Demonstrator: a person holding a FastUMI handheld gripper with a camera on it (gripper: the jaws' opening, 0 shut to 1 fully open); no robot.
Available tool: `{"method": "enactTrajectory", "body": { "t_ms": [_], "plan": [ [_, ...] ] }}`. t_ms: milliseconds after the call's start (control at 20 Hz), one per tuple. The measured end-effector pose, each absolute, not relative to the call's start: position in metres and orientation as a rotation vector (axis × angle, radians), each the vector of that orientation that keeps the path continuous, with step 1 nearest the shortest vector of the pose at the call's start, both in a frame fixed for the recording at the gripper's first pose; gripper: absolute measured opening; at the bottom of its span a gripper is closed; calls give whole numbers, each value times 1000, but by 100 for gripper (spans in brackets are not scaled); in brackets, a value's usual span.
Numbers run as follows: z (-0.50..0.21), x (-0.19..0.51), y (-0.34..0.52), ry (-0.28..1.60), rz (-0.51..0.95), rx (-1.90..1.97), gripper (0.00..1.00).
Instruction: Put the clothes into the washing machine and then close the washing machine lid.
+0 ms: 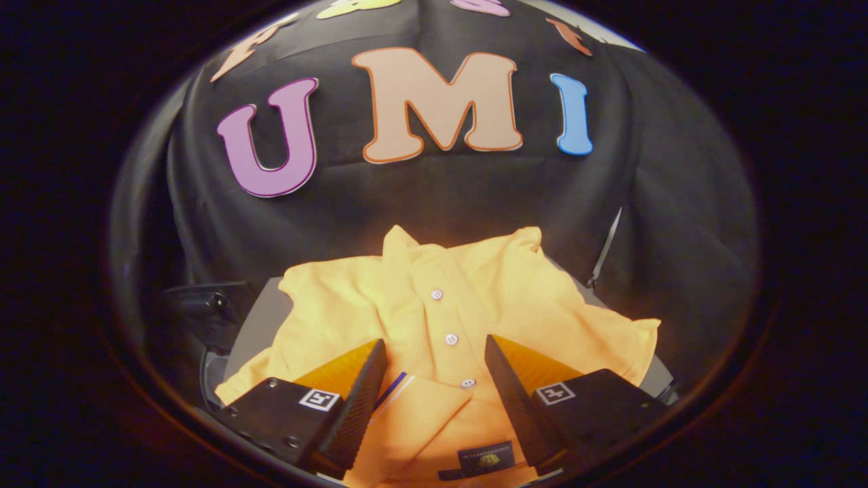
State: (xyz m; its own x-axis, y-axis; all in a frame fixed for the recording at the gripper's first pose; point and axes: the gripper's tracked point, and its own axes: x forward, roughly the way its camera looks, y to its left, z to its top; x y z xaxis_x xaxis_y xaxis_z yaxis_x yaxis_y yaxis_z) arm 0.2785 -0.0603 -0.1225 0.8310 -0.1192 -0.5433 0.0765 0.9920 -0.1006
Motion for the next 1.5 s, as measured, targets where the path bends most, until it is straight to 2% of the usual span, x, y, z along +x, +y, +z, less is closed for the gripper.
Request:
{"method": "enactTrajectory", "body": {
  "t_ms": [50,150,200,400,550,850,1050,1500],
  "plan": [
    [-122,280,-55,549,-90,-39,85],
    [-123,279,-55,532,-119,41,54],
    [-121,281,-59,519,-141,49,51],
    [-120,268,-52,525,-122,110,8],
    [-112,266,-44,514,-103,143,3],
    [-54,237,-3,423,-46,155,3],
    [-23,235,39,381,6,202,3],
    [-2,231,166,368,161,194,3]
  ]
}}
